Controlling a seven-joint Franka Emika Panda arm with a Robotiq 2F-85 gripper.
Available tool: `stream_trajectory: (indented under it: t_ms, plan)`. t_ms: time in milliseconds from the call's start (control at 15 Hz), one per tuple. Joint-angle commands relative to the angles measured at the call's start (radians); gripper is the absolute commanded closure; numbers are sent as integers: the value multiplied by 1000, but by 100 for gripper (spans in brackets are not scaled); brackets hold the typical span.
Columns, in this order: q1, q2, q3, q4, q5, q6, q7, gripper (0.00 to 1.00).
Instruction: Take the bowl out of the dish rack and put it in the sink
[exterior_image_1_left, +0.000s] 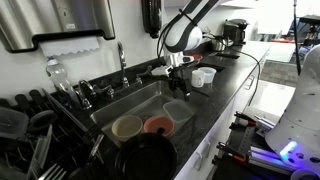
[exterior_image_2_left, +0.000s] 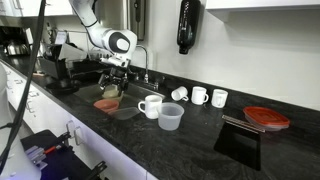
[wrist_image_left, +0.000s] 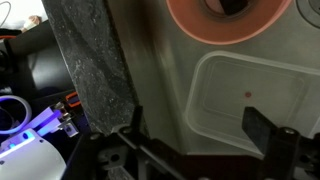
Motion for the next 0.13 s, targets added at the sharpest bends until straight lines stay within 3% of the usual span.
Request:
stream_trajectory:
  t_ms: [0, 67]
  plan:
    - [-5, 0, 5, 1, -1, -2, 0, 0]
    - [-5, 0, 5, 2, -1, -2, 0, 0]
